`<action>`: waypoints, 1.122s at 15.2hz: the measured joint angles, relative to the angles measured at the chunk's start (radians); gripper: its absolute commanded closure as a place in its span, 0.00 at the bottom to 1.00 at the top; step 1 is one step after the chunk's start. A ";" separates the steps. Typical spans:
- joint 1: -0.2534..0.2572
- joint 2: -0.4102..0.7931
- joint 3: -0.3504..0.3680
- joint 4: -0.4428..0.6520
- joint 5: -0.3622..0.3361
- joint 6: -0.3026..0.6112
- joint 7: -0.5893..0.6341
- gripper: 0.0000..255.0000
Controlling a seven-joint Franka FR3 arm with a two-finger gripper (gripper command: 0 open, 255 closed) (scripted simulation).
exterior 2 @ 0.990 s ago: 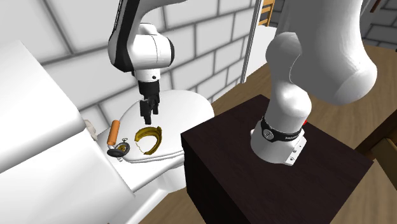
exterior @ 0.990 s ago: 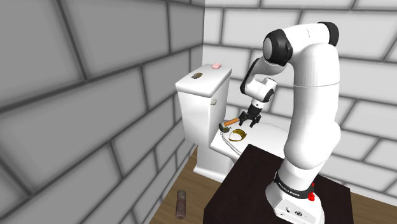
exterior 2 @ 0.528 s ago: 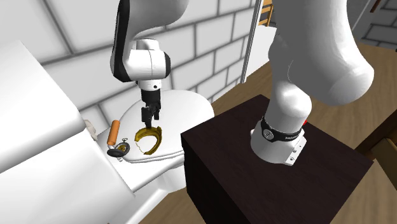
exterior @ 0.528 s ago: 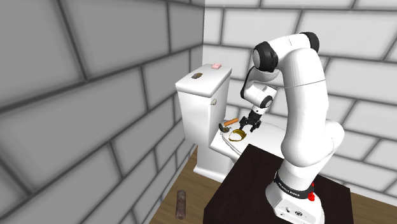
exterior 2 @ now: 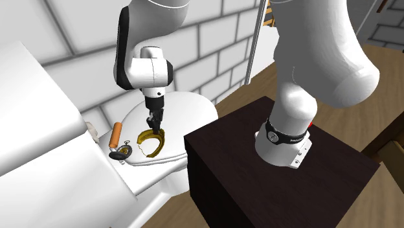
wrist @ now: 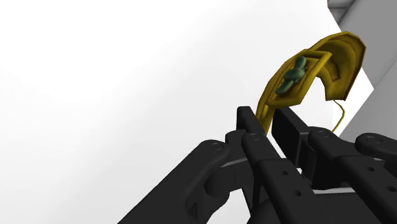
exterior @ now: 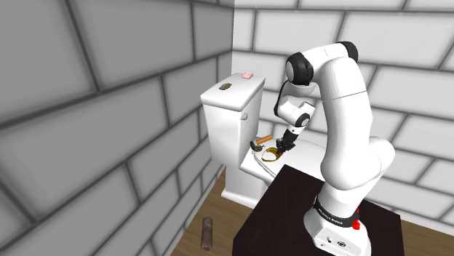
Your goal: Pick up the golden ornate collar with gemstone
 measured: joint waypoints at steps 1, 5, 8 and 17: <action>0.000 0.000 0.000 0.000 0.000 0.000 0.000 1.00; 0.000 0.000 0.000 0.001 0.001 0.000 0.000 1.00; 0.003 -0.006 -0.004 -0.002 -0.005 -0.002 0.005 1.00; 0.057 -0.120 -0.074 -0.043 -0.117 -0.036 0.095 1.00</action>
